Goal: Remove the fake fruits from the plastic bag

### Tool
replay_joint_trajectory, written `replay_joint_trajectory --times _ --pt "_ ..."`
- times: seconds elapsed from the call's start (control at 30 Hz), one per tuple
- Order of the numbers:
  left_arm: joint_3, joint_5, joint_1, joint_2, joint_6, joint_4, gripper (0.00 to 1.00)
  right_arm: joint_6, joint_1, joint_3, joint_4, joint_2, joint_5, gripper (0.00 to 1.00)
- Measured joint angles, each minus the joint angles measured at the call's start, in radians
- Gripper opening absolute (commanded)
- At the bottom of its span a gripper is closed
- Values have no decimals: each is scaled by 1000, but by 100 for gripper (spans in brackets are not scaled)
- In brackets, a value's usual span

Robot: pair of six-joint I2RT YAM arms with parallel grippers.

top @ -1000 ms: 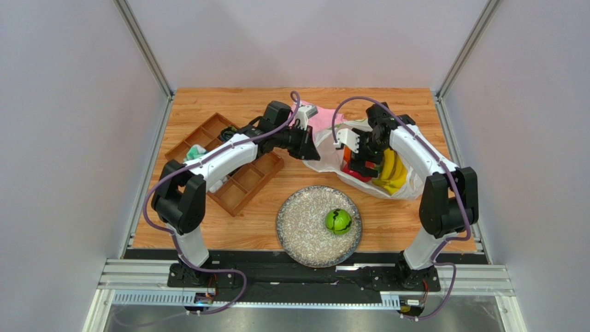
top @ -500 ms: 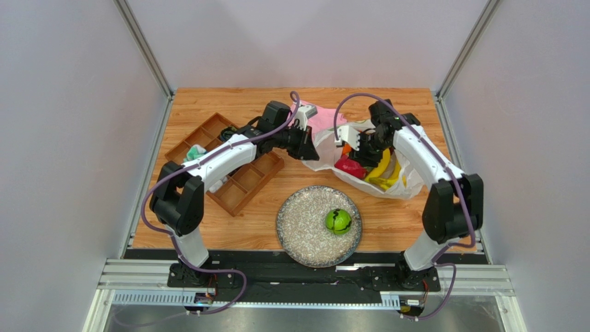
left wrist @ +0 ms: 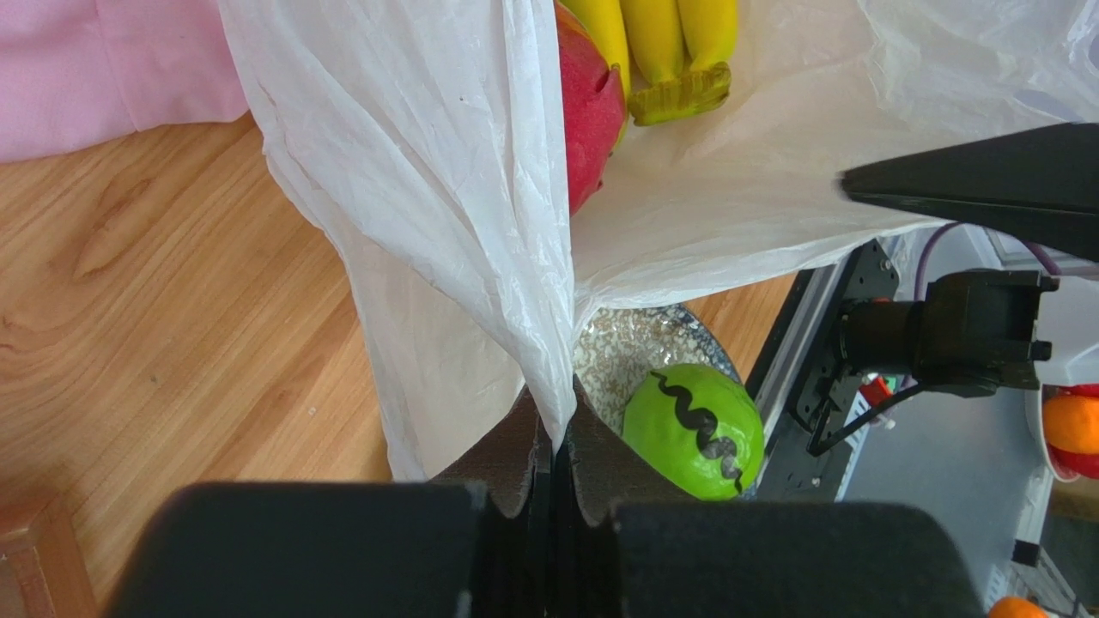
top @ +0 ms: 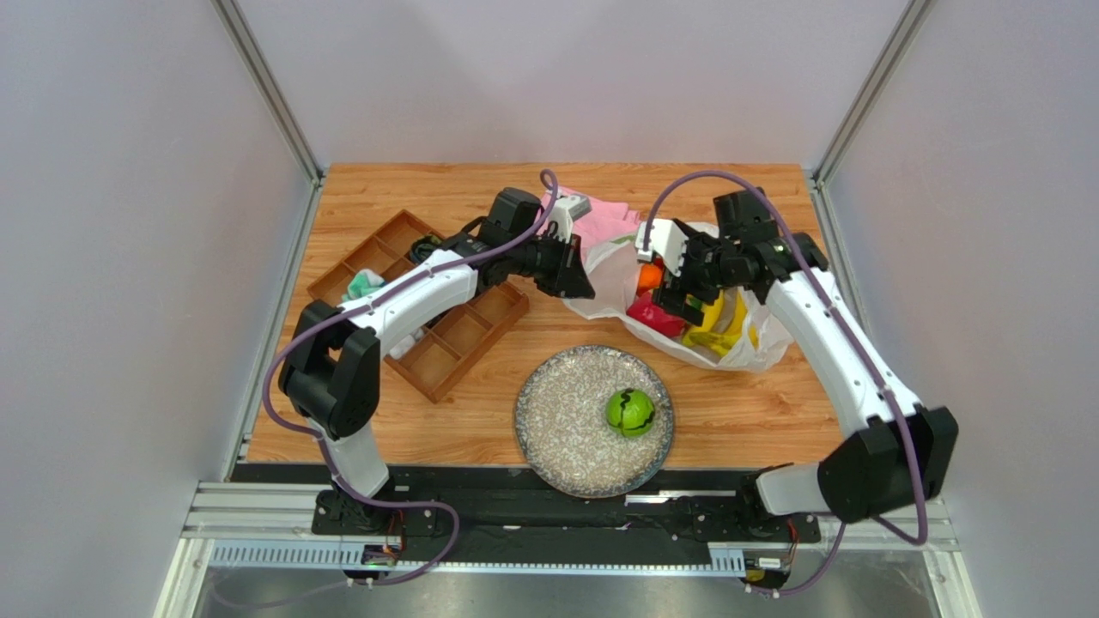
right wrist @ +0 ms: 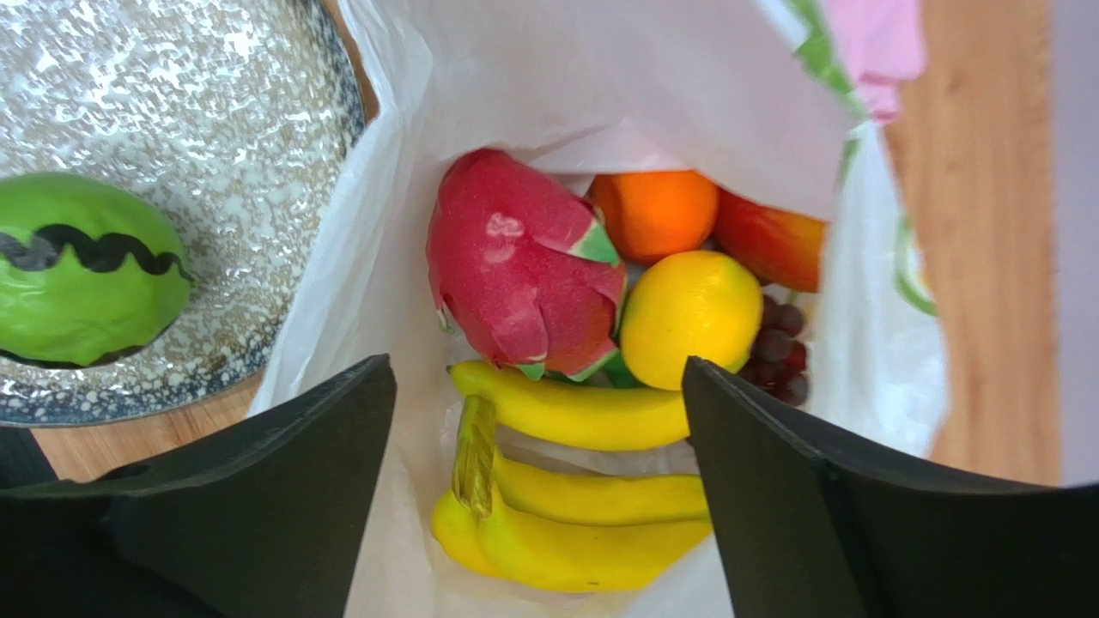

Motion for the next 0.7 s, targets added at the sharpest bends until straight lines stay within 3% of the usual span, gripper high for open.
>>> replay_joint_trajectory --times 0.37,0.63,0.7 --pt "-2 3 0 0 3 0 0 -119 -1 165 -64 399 60 95" --pt "-13 2 0 0 5 -12 0 -246 -1 222 -166 552 90 100" --pt "-13 2 0 0 8 -17 0 -271 0 222 -179 581 102 88"
